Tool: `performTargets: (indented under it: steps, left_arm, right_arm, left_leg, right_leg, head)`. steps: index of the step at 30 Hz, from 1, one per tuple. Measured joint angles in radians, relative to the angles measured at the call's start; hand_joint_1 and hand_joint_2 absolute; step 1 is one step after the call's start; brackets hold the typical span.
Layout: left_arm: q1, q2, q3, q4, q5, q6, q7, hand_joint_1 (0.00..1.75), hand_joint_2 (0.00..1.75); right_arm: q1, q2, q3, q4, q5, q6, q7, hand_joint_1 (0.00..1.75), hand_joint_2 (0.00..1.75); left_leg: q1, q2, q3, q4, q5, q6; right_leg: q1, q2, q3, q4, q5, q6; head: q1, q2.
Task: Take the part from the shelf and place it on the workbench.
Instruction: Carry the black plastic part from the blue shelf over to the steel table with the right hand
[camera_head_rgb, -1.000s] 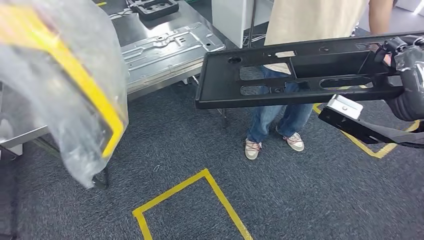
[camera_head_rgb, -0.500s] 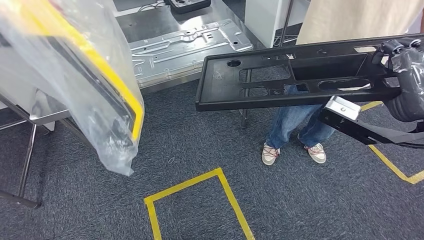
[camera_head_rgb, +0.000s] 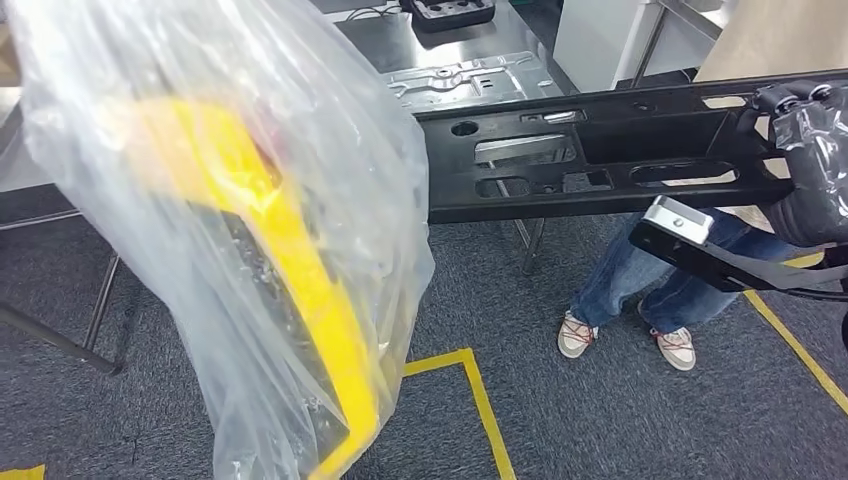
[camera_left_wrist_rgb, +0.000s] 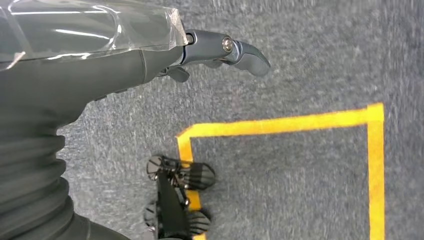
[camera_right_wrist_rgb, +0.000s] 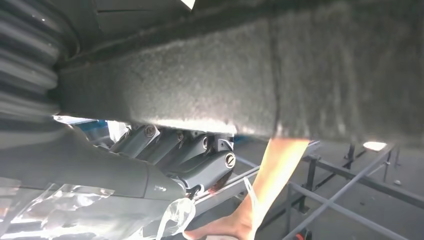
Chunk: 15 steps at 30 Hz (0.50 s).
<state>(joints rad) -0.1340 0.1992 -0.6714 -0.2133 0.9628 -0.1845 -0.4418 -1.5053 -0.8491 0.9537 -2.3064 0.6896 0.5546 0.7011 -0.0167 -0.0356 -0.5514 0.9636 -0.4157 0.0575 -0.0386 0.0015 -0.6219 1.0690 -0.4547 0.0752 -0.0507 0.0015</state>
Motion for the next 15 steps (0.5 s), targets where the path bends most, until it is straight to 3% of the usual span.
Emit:
performTargets:
  steps: [2, 4, 6, 7, 9, 10, 11, 12, 13, 15]
  left_arm:
    - [0.001, 0.002, 0.000, 0.000, 0.000, -0.001, -0.002, 0.00, 1.75]
    - [0.002, 0.003, 0.000, 0.000, 0.000, -0.003, -0.006, 0.00, 1.75]
    - [0.004, 0.004, 0.000, 0.000, 0.000, -0.003, -0.009, 0.00, 1.75]
    - [0.005, 0.004, 0.000, 0.000, 0.000, -0.003, -0.011, 0.00, 1.75]
    - [0.002, 0.003, 0.000, 0.000, 0.000, -0.003, -0.013, 0.00, 1.75]
    - [0.001, 0.002, 0.000, 0.000, 0.000, -0.003, -0.013, 0.00, 1.75]
    - [0.000, 0.000, 0.000, 0.000, -0.001, -0.003, -0.014, 0.00, 1.75]
    - [0.000, -0.001, 0.000, 0.000, -0.001, -0.003, -0.014, 0.00, 1.75]
    - [0.000, -0.002, 0.000, 0.000, -0.002, -0.003, -0.015, 0.00, 1.75]
    - [0.000, -0.002, 0.000, 0.000, -0.002, -0.003, -0.017, 0.00, 1.75]
  right_arm:
    - [0.005, -0.001, -0.002, 0.000, -0.004, 0.000, 0.000, 1.75, 1.75]
    - [0.009, -0.001, -0.004, 0.000, -0.007, 0.000, 0.000, 1.75, 1.75]
    - [0.009, -0.001, -0.006, 0.000, -0.007, 0.000, 0.001, 1.75, 1.75]
    - [0.007, 0.000, -0.008, 0.000, -0.007, 0.000, 0.001, 1.75, 1.75]
    - [0.007, 0.001, -0.010, 0.000, -0.006, 0.001, 0.000, 1.75, 1.75]
    - [0.007, 0.001, -0.010, 0.000, -0.007, 0.002, 0.000, 1.75, 1.75]
    - [0.007, 0.001, -0.010, 0.000, -0.007, 0.004, 0.000, 1.75, 1.75]
    - [0.007, 0.001, -0.010, 0.000, -0.007, 0.005, 0.000, 1.75, 1.75]
    - [0.007, 0.001, -0.011, 0.000, -0.008, 0.006, 0.000, 1.75, 1.75]
    - [0.005, 0.001, -0.015, 0.000, -0.008, 0.006, 0.000, 1.75, 1.75]
  left_leg:
    - [-0.002, -0.009, -0.006, 0.013, -0.012, -0.010]
    - [-0.002, -0.013, -0.008, 0.013, -0.015, -0.012]
    - [0.000, -0.002, -0.021, 0.044, -0.034, -0.020]
    - [0.002, 0.007, -0.041, 0.087, -0.056, -0.026]
    - [0.007, 0.024, -0.111, 0.228, -0.115, -0.036]
    - [0.009, 0.027, -0.146, 0.290, -0.134, -0.037]
    - [0.009, 0.028, -0.168, 0.322, -0.135, -0.035]
    - [0.008, 0.029, -0.170, 0.312, -0.116, -0.030]
    - [0.006, 0.029, -0.153, 0.262, -0.082, -0.022]
    - [-0.005, 0.033, -0.090, 0.114, -0.009, 0.008]
  right_leg:
    - [-0.002, 0.005, 0.018, -0.050, 0.015, -0.008]
    - [-0.001, 0.003, 0.016, -0.049, 0.012, -0.027]
    - [-0.002, -0.001, 0.017, -0.050, 0.012, -0.037]
    - [-0.003, -0.002, 0.018, -0.051, 0.011, -0.041]
    - [-0.001, -0.002, 0.020, -0.051, 0.009, -0.045]
    - [0.000, -0.002, 0.020, -0.051, 0.008, -0.046]
    - [0.002, -0.002, 0.022, -0.051, 0.006, -0.047]
    - [0.005, -0.002, 0.024, -0.051, 0.003, -0.049]
    - [0.008, -0.002, 0.029, -0.051, 0.000, -0.050]
    - [0.014, -0.005, 0.038, -0.054, -0.006, -0.051]
  head:
    - [0.000, 0.000]
    - [-0.001, 0.000]
    - [-0.001, 0.000]
    - [-0.001, 0.000]
    - [-0.001, 0.000]
    - [-0.001, 0.000]
    - [-0.001, 0.000]
    - [-0.001, 0.000]
    - [-0.001, 0.000]
    - [-0.001, 0.000]
